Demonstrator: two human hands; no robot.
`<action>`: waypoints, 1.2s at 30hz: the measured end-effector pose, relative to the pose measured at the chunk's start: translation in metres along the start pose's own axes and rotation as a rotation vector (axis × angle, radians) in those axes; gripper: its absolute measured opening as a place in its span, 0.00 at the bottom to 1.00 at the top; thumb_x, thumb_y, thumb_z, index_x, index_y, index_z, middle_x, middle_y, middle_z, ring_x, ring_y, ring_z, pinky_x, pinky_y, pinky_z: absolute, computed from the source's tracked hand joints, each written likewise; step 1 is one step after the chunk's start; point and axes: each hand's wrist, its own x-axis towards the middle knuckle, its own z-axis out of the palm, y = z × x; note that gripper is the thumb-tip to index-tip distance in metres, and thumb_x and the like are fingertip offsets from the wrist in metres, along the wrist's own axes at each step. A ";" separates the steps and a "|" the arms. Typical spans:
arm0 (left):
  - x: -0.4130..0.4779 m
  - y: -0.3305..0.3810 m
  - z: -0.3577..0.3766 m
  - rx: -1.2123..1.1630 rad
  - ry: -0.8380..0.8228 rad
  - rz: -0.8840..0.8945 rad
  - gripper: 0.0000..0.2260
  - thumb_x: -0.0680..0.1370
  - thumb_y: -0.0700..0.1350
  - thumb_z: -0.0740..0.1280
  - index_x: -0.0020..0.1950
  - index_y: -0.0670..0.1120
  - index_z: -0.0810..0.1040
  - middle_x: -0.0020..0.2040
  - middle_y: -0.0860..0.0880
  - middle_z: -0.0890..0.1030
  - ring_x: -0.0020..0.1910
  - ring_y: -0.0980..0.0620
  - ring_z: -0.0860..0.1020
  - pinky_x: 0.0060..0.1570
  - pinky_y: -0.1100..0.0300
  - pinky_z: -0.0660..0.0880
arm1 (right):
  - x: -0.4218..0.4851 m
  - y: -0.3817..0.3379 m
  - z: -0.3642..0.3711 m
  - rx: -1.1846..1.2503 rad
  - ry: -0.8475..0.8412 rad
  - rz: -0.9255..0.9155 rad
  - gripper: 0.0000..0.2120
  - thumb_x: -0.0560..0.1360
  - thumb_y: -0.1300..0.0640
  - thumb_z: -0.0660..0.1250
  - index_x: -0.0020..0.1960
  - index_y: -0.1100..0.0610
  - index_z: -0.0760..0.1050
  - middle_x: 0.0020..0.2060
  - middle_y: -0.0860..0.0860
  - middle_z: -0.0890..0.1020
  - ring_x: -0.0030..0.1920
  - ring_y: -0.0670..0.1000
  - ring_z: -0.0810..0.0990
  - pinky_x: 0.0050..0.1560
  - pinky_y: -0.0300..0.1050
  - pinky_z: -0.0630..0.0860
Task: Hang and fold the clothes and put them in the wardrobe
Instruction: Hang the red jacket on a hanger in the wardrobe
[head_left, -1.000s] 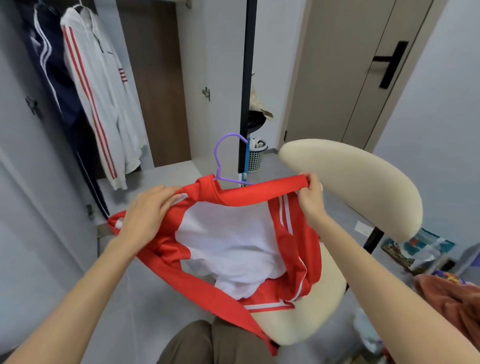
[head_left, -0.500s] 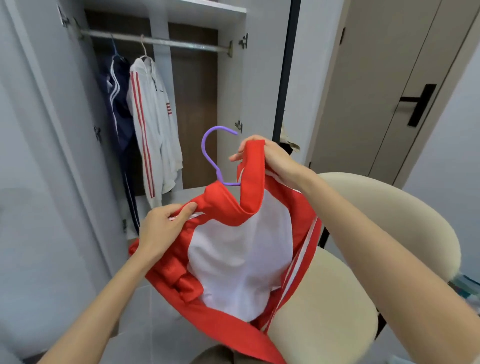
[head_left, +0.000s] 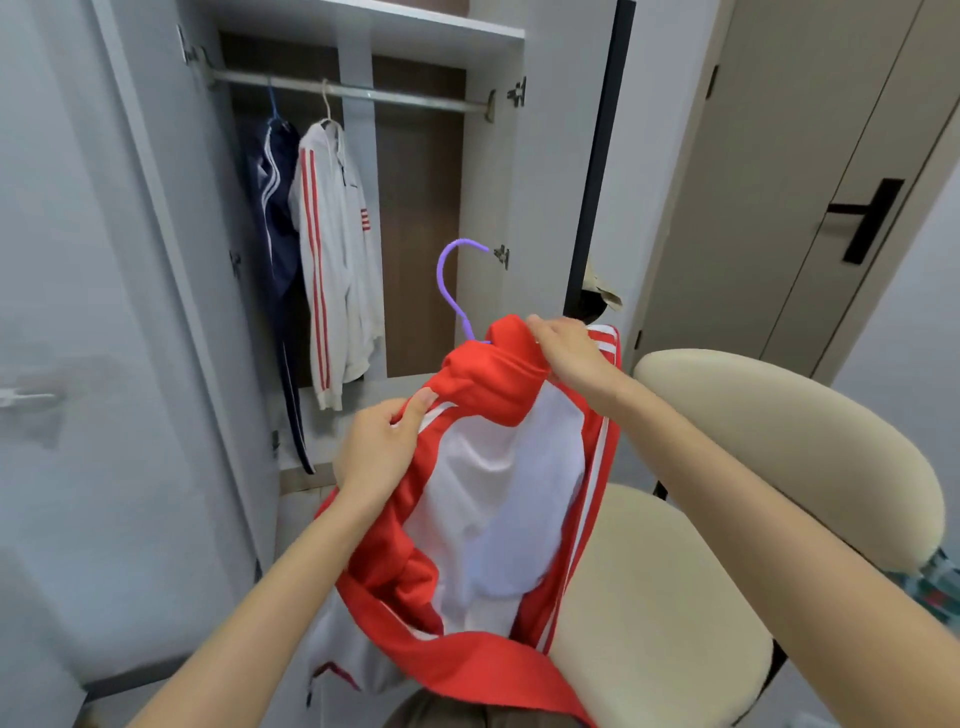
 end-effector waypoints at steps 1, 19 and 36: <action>-0.004 0.004 0.006 -0.035 -0.037 0.013 0.22 0.79 0.60 0.61 0.27 0.52 0.69 0.26 0.49 0.69 0.32 0.45 0.69 0.32 0.56 0.61 | 0.001 -0.002 -0.002 0.077 -0.035 0.080 0.22 0.82 0.47 0.54 0.43 0.59 0.79 0.45 0.53 0.77 0.49 0.50 0.74 0.58 0.49 0.69; -0.114 0.094 0.123 -0.373 -0.283 0.133 0.07 0.83 0.43 0.56 0.58 0.42 0.69 0.50 0.46 0.74 0.46 0.53 0.69 0.53 0.59 0.69 | -0.011 0.028 -0.048 -0.138 -0.019 0.059 0.13 0.82 0.60 0.57 0.57 0.69 0.74 0.51 0.62 0.79 0.49 0.56 0.77 0.52 0.44 0.73; -0.016 0.107 0.092 0.111 0.120 0.716 0.26 0.80 0.41 0.62 0.77 0.51 0.58 0.77 0.45 0.57 0.76 0.46 0.55 0.73 0.51 0.51 | -0.015 -0.006 -0.143 -0.140 0.213 -0.327 0.16 0.82 0.48 0.58 0.38 0.52 0.65 0.34 0.47 0.71 0.35 0.45 0.69 0.37 0.34 0.66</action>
